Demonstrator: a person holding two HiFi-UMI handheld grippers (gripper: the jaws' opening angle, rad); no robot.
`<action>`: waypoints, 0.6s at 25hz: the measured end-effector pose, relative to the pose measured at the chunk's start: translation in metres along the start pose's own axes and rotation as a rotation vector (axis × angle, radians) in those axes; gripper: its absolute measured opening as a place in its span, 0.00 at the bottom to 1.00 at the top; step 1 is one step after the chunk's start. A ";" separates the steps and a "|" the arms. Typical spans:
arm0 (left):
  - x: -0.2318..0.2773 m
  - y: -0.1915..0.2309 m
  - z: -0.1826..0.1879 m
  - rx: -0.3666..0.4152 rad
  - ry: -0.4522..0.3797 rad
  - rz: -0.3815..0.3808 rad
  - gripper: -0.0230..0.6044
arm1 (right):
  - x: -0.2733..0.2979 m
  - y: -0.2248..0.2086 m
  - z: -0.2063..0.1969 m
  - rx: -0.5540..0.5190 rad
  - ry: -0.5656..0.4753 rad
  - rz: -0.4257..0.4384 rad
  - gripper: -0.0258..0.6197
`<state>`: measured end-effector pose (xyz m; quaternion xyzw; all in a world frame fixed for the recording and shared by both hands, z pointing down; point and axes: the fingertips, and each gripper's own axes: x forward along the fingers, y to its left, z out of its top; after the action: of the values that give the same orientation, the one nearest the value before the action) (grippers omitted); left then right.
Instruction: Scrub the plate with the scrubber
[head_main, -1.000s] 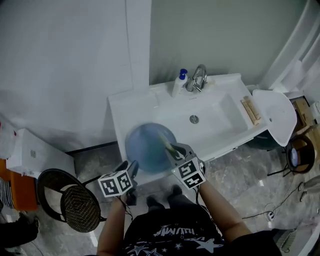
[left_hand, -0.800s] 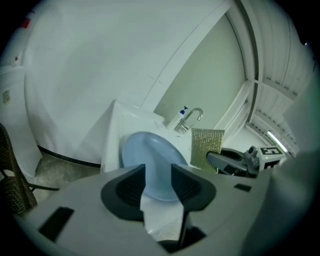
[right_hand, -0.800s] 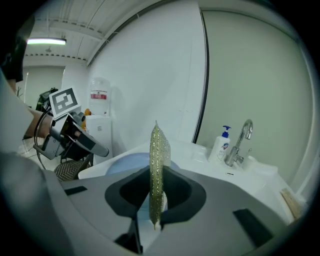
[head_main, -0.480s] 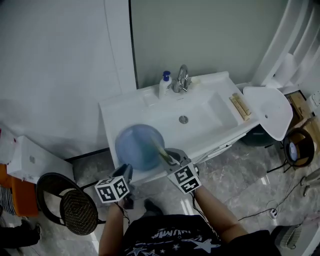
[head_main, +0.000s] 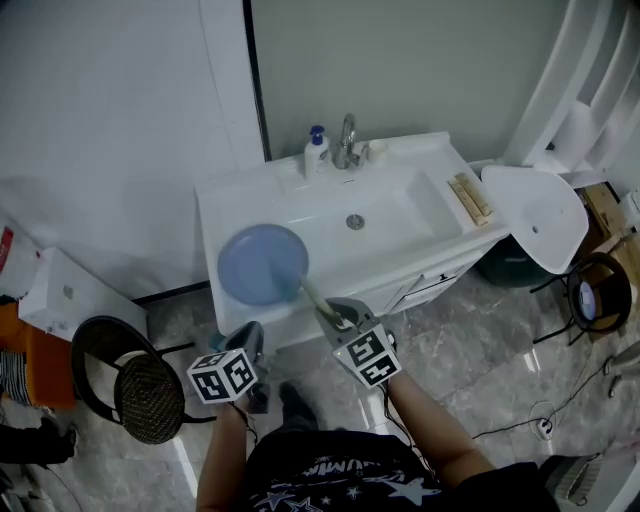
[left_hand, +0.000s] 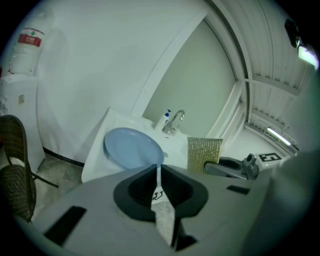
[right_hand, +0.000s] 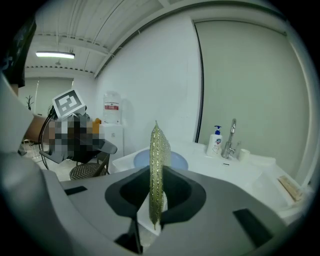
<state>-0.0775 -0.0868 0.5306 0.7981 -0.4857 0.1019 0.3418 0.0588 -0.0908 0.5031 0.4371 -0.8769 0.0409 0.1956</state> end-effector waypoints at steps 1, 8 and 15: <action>-0.004 -0.006 -0.006 -0.004 0.000 -0.002 0.10 | -0.007 0.004 -0.003 0.001 0.000 0.007 0.15; -0.041 -0.041 -0.035 0.011 -0.042 -0.018 0.09 | -0.052 0.030 -0.015 0.007 -0.012 0.043 0.15; -0.081 -0.070 -0.071 0.027 -0.059 0.007 0.07 | -0.098 0.060 -0.034 0.023 -0.010 0.069 0.15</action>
<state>-0.0477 0.0365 0.5122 0.8035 -0.4970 0.0859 0.3162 0.0758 0.0278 0.5035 0.4090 -0.8919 0.0556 0.1848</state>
